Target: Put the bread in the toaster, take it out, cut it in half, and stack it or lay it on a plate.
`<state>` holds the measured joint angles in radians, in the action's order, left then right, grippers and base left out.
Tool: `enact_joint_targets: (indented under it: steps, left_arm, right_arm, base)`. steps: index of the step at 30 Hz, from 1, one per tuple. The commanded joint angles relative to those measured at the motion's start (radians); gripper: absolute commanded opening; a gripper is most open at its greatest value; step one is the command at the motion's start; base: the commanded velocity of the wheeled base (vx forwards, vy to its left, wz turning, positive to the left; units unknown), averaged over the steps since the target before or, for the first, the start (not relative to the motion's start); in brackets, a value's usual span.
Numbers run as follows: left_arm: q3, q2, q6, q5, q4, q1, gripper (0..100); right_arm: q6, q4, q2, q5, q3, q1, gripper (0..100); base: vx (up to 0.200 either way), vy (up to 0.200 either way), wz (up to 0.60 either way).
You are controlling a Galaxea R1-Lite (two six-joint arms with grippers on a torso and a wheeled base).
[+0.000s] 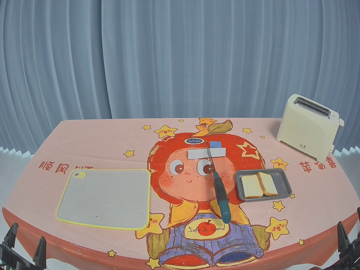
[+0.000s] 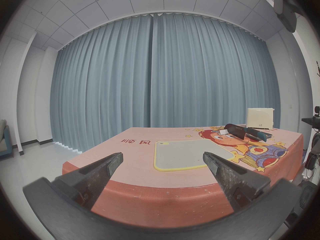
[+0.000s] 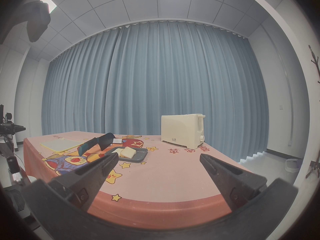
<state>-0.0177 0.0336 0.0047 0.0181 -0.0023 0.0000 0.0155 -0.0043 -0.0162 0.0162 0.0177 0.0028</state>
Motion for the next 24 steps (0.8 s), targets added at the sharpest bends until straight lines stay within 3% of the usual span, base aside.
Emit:
enact_joint_targets:
  steps: [1,24]
  left_arm:
    - [0.018,0.002,0.0,0.0,-0.001,0.0,100]
    - [0.018,0.002,0.0,-0.003,-0.001,0.0,100]
  right_arm:
    - [0.0,0.0,0.016,0.001,-0.018,0.0,100]
    - [0.001,0.0,0.016,0.001,-0.018,0.0,100]
  base:
    - [0.0,0.0,0.0]
    - [0.0,0.0,0.0]
